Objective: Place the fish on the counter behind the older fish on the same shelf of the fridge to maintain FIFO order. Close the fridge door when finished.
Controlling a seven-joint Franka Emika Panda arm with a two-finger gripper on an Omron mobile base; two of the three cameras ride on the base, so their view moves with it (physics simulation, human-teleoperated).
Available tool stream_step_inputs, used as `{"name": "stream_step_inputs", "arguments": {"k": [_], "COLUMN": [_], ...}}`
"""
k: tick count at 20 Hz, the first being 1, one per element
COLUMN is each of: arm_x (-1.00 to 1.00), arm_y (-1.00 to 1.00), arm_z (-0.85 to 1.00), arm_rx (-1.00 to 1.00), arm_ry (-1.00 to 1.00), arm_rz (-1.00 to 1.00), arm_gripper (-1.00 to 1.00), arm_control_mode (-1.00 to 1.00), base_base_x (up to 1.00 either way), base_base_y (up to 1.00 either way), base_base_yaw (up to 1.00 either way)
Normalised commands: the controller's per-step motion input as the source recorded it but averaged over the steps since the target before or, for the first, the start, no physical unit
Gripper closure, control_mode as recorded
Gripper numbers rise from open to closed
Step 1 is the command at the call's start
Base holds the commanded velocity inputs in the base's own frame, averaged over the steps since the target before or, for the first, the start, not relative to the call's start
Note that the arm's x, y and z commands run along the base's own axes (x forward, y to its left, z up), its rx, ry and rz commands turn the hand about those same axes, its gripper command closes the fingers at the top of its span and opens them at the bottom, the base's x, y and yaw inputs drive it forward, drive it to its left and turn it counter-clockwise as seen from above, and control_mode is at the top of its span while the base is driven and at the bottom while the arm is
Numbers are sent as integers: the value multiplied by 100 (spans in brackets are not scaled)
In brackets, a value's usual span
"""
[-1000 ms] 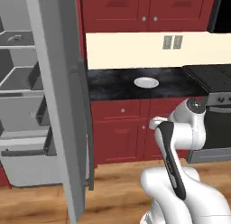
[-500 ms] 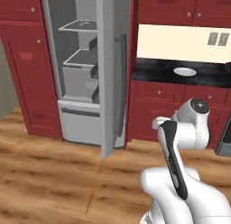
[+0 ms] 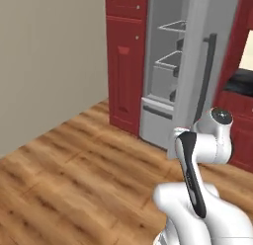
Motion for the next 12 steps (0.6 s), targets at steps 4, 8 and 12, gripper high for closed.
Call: {"name": "stream_step_inputs", "arguments": {"k": [4, 8, 12], "arm_x": [0, 0, 0], "arm_y": [0, 0, 0], "arm_z": [0, 0, 0], "arm_rx": [0, 0, 0], "arm_ry": [0, 0, 0], "arm_rz": [0, 0, 0], "arm_gripper": [100, 100, 100], "arm_control_mode": [100, 100, 100], "base_base_x": [22, 99, 100], "base_base_y": [48, 94, 100], "base_base_yaw": [63, 3, -41]}}
